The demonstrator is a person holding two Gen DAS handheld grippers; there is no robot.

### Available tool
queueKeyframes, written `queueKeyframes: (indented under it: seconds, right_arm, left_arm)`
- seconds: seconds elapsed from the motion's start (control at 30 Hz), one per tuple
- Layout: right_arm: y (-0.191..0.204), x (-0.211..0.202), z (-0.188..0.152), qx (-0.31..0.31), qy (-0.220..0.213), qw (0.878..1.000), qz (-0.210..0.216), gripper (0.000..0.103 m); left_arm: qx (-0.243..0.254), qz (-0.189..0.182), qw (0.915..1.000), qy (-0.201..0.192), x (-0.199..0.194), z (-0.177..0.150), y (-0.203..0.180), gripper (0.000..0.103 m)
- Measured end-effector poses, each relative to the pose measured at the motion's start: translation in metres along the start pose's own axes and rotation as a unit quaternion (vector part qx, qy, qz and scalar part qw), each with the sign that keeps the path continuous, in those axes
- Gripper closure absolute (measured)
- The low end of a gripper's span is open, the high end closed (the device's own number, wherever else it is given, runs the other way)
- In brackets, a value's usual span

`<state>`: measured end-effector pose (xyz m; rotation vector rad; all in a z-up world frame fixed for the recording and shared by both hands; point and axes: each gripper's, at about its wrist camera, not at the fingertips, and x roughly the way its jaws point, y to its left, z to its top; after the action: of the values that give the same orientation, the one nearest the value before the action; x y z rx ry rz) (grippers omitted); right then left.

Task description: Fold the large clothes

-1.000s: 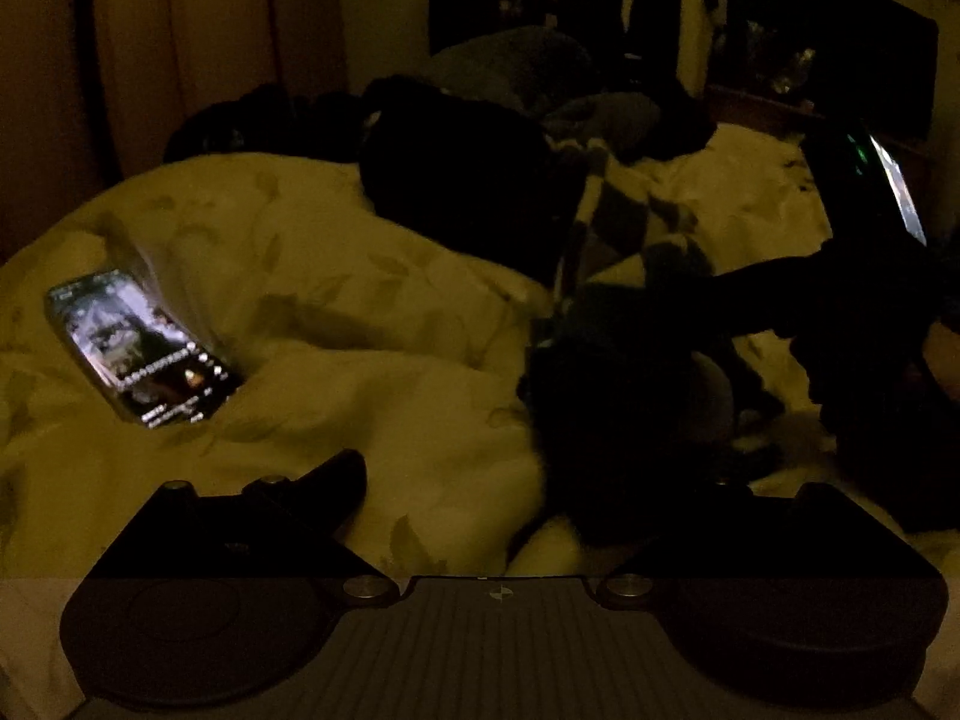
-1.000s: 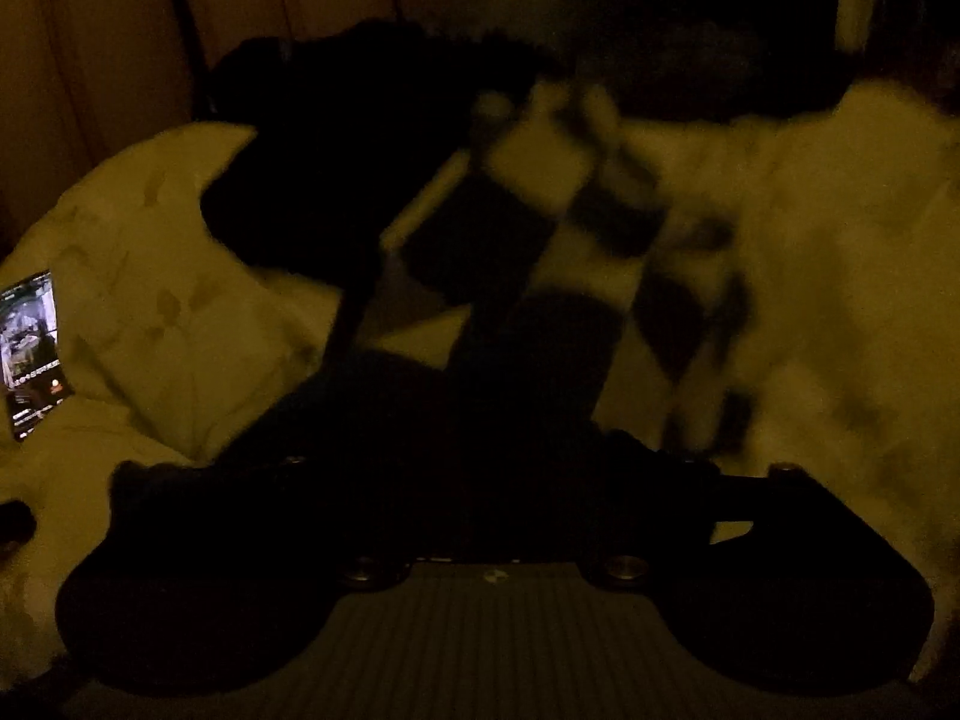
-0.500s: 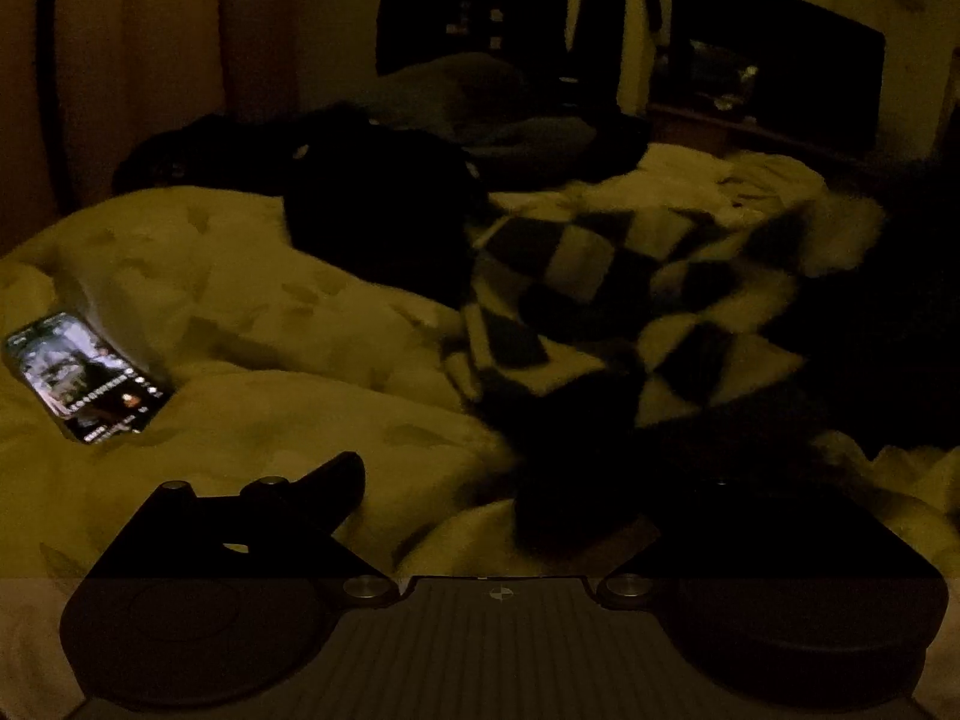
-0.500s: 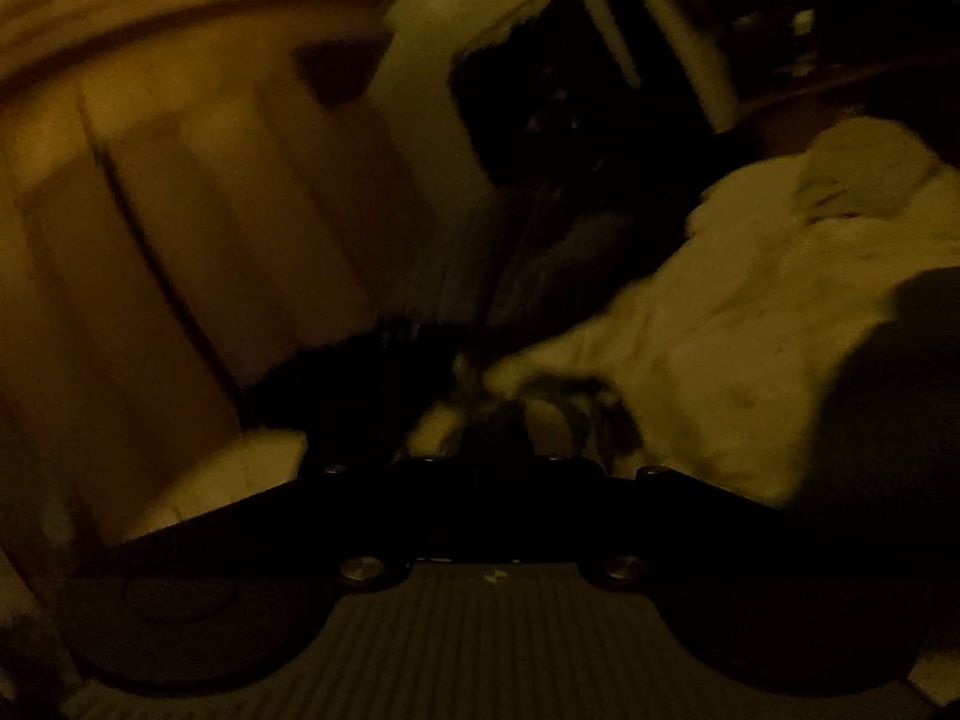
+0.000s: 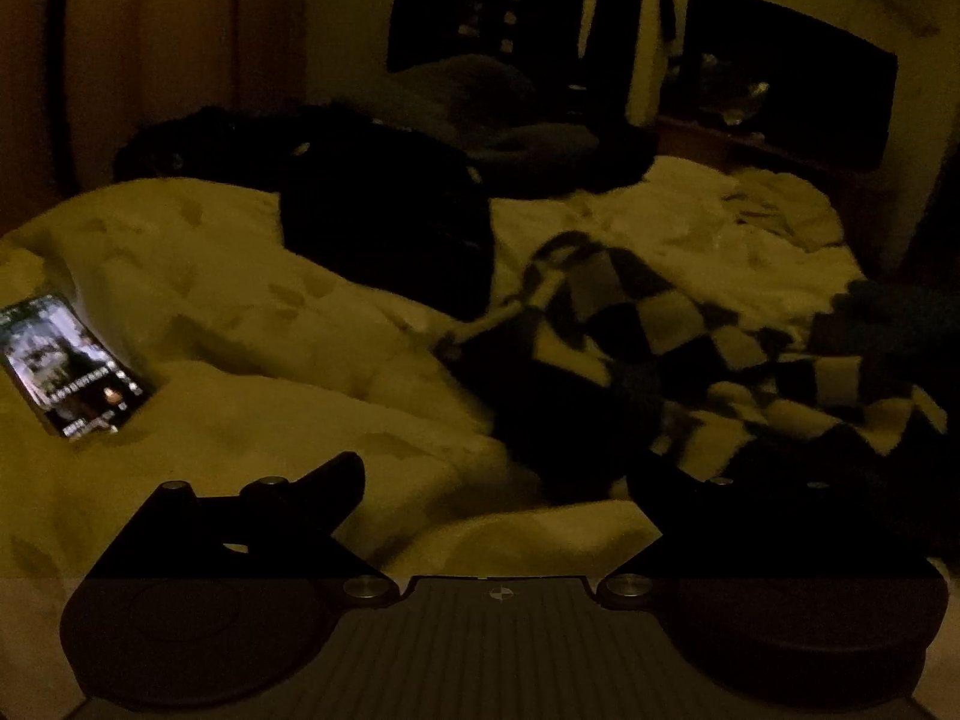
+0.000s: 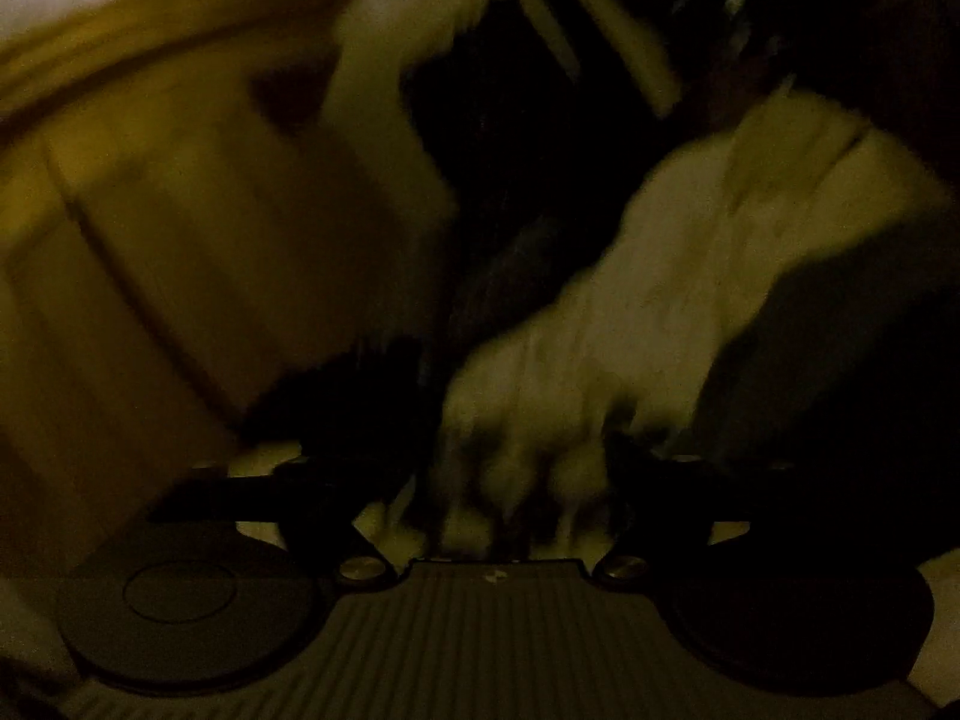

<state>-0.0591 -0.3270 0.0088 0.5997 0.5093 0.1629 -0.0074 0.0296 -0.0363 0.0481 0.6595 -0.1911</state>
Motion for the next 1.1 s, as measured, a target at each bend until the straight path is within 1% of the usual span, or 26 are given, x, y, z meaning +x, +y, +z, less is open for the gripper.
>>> queueKeyframes:
  seconds: [0.07,0.13,0.17,0.23,0.27,0.33,0.4,0.47,0.5,0.53,0.57,0.6,0.63,0.67,0.73,0.83,0.9,1.0,1.1]
  right_arm:
    - [0.009,0.030,-0.012,-0.005,0.046,0.999,0.000,0.023]
    - [0.017,0.058,-0.018,0.001,0.091,0.996,0.025,0.023]
    - [0.023,0.072,-0.023,0.003,0.108,0.994,0.033,0.023]
    - [0.044,0.093,-0.022,-0.015,0.124,0.991,0.040,0.022]
    - [0.055,0.109,-0.020,-0.034,0.131,0.990,0.034,0.022]
    - [0.076,0.133,-0.020,-0.071,0.147,0.986,0.026,0.017]
    - [0.093,0.164,-0.024,-0.115,0.170,0.979,0.010,0.017]
    - [0.106,0.197,-0.043,-0.163,0.196,0.967,0.002,0.016]
    - [0.111,0.212,-0.056,-0.191,0.205,0.960,-0.005,0.017]
    - [0.111,0.225,-0.067,-0.215,0.208,0.954,-0.021,0.025]
    - [0.111,0.233,-0.078,-0.234,0.198,0.951,-0.037,0.035]
    - [0.107,0.234,-0.083,-0.234,0.190,0.953,-0.041,0.072]
    - [0.099,0.233,-0.084,-0.216,0.186,0.958,-0.037,0.090]
    - [0.087,0.228,-0.080,-0.176,0.179,0.967,-0.027,0.090]
    - [0.071,0.210,-0.071,-0.122,0.161,0.979,0.000,0.091]
    - [0.061,0.172,-0.050,-0.107,0.111,0.988,0.006,0.091]
    - [0.054,0.140,-0.027,-0.090,0.065,0.994,0.015,0.091]
    - [0.037,0.084,0.015,-0.073,-0.017,0.997,0.010,0.091]
    - [0.018,0.020,0.052,-0.081,-0.098,0.992,-0.023,0.091]
  left_arm:
    - [0.007,0.007,0.9999,0.008,0.012,0.005,0.002,0.000]
    - [0.017,0.012,0.9997,0.011,0.025,0.011,0.001,0.000]
    - [0.020,0.018,0.9996,0.013,0.031,0.013,0.000,0.000]
    - [0.017,0.022,0.9994,0.020,0.040,0.014,-0.002,0.000]
    - [0.012,0.017,0.9994,0.026,0.044,0.011,-0.003,0.000]
    - [0.007,0.004,0.9991,0.042,0.050,0.000,-0.002,0.000]
    - [0.010,0.009,0.9986,0.052,0.054,-0.014,-0.001,0.000]
    - [0.021,0.012,0.9988,0.044,0.056,-0.029,0.000,0.000]
    - [0.024,0.011,0.9988,0.041,0.057,-0.034,0.001,0.000]
    - [0.023,0.012,0.9989,0.040,0.059,-0.036,0.002,0.000]
    - [0.017,0.011,0.9988,0.045,0.061,-0.037,0.005,0.000]
    - [0.010,0.007,0.9987,0.050,0.063,-0.037,0.008,0.000]
    - [0.006,0.004,0.9986,0.052,0.064,-0.037,0.009,0.000]
    - [0.003,0.001,0.9985,0.054,0.065,-0.037,0.011,0.000]
    - [0.001,0.000,0.9985,0.055,0.067,-0.039,0.010,0.000]
    - [0.007,0.001,0.9983,0.058,0.067,-0.040,0.009,0.000]
    - [0.007,-0.001,0.9984,0.056,0.064,-0.041,0.008,0.000]
    - [0.009,-0.002,0.9985,0.054,0.063,-0.041,0.008,0.000]
    - [0.018,0.000,0.9983,0.055,0.062,-0.040,0.006,0.000]
